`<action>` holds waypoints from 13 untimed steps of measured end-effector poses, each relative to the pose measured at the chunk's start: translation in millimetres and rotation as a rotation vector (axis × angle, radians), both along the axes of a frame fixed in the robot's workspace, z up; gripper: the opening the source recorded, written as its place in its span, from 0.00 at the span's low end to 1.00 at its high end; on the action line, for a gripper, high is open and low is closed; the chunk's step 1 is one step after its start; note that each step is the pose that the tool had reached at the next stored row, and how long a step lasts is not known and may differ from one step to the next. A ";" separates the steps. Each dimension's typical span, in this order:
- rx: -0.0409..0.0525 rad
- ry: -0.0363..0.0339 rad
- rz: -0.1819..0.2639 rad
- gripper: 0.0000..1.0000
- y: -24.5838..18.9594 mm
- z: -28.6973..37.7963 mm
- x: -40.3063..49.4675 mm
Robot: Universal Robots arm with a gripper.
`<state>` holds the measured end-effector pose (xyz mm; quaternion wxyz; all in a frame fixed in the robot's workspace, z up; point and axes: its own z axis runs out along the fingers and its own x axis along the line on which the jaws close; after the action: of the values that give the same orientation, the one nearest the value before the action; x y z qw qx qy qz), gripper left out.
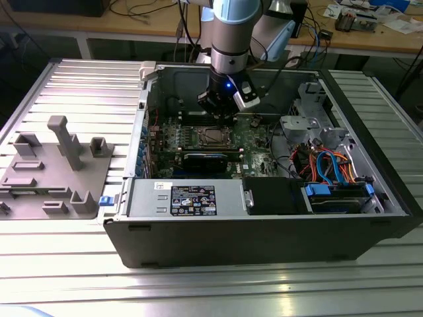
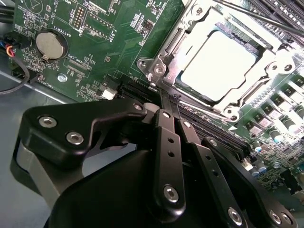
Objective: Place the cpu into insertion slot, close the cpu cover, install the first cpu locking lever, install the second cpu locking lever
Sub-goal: 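Install the first cpu locking lever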
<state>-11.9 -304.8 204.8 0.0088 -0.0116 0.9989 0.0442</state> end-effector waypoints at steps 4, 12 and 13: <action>0.0000 0.0001 0.000 0.11 0.0 1.1 0.0; -0.0018 -0.0002 0.000 0.11 -4.1 -1.3 0.6; -0.0021 0.0002 0.000 0.11 -4.2 0.4 0.6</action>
<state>-11.3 -309.0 205.2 0.0087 -0.0116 0.9990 0.0432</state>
